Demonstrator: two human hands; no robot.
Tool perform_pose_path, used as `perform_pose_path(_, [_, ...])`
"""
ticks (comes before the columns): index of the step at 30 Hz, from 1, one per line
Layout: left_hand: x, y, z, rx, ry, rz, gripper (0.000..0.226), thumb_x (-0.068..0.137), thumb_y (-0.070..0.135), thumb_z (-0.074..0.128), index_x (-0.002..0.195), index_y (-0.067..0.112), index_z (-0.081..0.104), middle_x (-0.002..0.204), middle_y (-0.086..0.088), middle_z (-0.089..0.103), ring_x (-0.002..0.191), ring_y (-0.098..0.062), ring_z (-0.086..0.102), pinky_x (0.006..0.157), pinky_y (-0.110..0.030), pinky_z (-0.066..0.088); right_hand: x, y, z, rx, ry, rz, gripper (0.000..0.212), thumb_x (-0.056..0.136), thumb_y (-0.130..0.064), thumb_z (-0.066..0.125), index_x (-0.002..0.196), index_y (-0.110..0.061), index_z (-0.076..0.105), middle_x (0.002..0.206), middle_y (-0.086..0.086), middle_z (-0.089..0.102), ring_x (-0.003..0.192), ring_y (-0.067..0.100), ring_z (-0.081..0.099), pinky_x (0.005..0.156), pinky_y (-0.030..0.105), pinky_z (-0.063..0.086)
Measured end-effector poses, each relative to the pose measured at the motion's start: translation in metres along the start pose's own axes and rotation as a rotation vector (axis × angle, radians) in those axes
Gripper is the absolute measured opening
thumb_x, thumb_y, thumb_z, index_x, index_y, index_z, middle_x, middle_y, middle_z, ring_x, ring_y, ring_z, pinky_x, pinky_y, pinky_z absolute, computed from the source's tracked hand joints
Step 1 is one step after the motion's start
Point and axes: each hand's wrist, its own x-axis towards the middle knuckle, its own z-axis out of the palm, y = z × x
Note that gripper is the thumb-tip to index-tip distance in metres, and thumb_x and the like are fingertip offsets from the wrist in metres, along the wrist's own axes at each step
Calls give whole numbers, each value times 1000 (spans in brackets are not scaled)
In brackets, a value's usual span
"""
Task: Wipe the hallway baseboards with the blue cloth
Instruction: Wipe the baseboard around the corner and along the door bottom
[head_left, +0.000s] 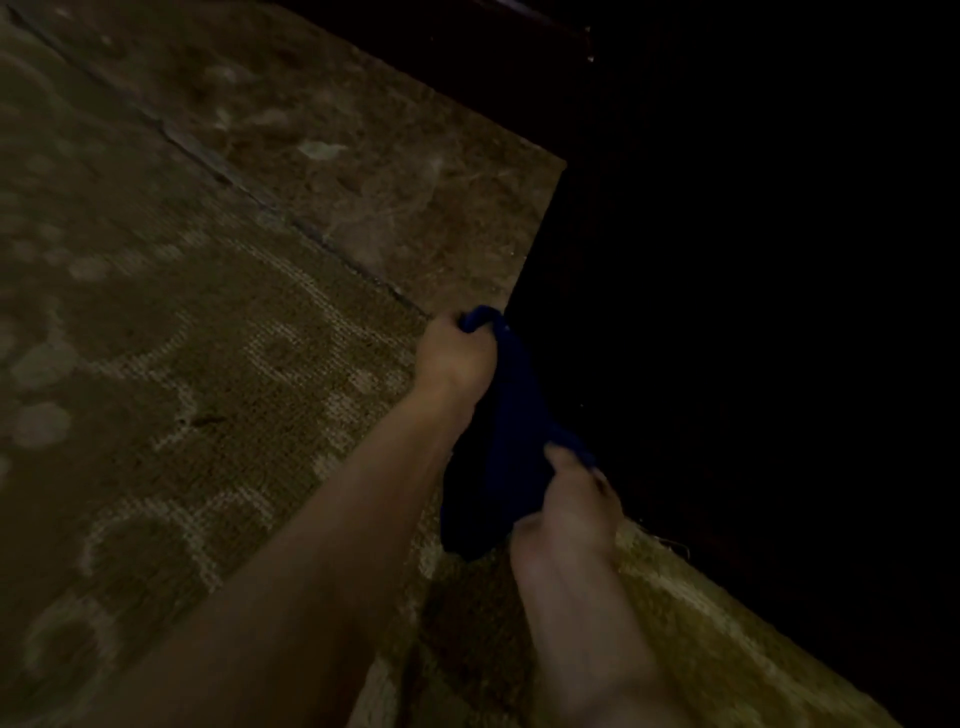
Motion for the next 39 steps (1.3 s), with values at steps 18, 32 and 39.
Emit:
perform_pose_path(18, [6,-70,7,739,58,187,20,99,19,49,106,2,57,104,-16,63,97,-31,62,75,-27,42,19,-4,-47,-279,-80,-120,16,98,-15,59,95,-32,59,111,1,66,104,22,62,104,45,47])
perform_pose_path(32, [-90,-1,27,-264,-164,204,26,90,35,64,115,32,62,118,4,67,110,-16,64,102,-42,48,-45,-92,-81,-116,-105,-196,47,89,-24,67,134,-26,54,127,0,63,111,20,63,90,40,52])
perform_pose_path(39, [-114,-23,38,-158,-224,504,18,101,34,49,100,49,59,112,13,66,103,-5,65,95,-34,52,-58,-113,-104,-154,-183,-319,57,82,-32,72,136,-26,54,127,-4,65,114,18,64,100,44,48])
